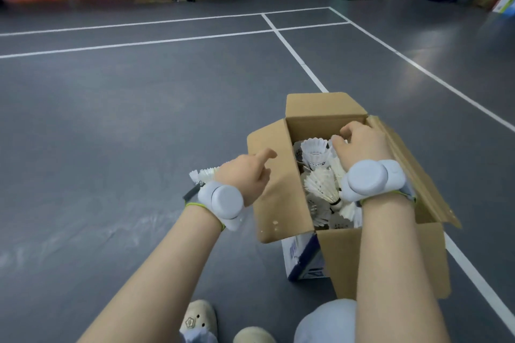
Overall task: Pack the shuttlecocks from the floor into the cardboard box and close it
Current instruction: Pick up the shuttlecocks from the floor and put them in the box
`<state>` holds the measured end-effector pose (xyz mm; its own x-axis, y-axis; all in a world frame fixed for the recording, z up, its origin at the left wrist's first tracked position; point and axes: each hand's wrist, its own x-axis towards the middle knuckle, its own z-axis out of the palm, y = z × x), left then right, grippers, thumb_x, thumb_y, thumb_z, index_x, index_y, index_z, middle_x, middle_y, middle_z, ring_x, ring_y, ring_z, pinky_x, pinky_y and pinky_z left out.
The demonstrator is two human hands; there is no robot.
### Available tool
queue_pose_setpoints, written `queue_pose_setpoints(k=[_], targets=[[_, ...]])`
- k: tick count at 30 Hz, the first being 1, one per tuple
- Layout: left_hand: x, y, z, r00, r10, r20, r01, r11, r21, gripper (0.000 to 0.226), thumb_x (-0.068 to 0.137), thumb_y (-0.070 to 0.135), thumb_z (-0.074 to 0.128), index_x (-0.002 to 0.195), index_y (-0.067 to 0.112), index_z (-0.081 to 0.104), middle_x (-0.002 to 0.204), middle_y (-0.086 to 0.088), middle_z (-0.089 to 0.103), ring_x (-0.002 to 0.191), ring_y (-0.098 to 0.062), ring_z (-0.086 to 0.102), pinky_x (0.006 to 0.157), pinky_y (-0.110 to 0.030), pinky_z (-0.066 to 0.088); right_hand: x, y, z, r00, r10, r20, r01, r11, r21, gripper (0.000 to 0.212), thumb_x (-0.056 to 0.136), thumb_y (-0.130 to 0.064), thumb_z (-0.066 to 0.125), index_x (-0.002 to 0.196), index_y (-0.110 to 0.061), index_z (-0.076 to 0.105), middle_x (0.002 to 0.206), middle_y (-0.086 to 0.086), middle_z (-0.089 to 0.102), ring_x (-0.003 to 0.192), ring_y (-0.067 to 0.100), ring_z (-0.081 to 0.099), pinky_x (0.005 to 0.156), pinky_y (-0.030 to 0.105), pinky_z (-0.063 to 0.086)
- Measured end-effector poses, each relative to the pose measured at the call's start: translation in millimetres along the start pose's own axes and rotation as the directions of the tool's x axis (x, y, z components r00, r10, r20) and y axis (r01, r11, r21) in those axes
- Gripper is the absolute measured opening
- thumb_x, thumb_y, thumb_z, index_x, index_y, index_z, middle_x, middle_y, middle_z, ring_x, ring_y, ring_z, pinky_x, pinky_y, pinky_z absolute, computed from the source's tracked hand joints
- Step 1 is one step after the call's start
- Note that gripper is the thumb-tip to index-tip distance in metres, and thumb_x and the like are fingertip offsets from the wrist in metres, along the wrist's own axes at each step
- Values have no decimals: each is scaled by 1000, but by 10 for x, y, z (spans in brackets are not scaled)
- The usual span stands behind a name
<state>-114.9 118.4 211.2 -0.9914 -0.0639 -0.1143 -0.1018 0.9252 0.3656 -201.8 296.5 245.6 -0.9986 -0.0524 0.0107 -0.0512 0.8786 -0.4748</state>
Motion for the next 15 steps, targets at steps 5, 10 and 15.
queue_pose_setpoints(k=[5, 10, 15], targets=[[-53, -643, -133, 972, -234, -16, 234, 972, -30, 36, 95, 23, 35, 131, 28, 42, 111, -5, 65, 100, -29, 60, 82, -35, 50, -201, -625, 358, 969, -172, 176, 174, 985, 2, 24, 94, -26, 47, 109, -13, 61, 110, 11, 66, 102, 32, 60, 85, 35, 52], [-143, -1279, -196, 920, -392, 2, 389, 914, -111, 36, 94, 20, 37, 129, 23, 46, 117, -7, 63, 101, -30, 60, 77, -31, 47, -299, -1276, 1090, 894, -259, 366, 259, 964, 50, 24, 91, -24, 50, 110, -15, 62, 114, 8, 67, 108, 29, 60, 90, 34, 50], [-210, -1744, -72, 859, -510, 42, 509, 842, -177, 37, 91, 15, 36, 126, 18, 49, 123, -8, 60, 98, -30, 61, 71, -27, 42, -301, -1593, 2058, 700, -176, 692, 350, 929, -118, 24, 92, -24, 50, 110, -18, 65, 126, 7, 58, 106, 21, 51, 78, 26, 39]])
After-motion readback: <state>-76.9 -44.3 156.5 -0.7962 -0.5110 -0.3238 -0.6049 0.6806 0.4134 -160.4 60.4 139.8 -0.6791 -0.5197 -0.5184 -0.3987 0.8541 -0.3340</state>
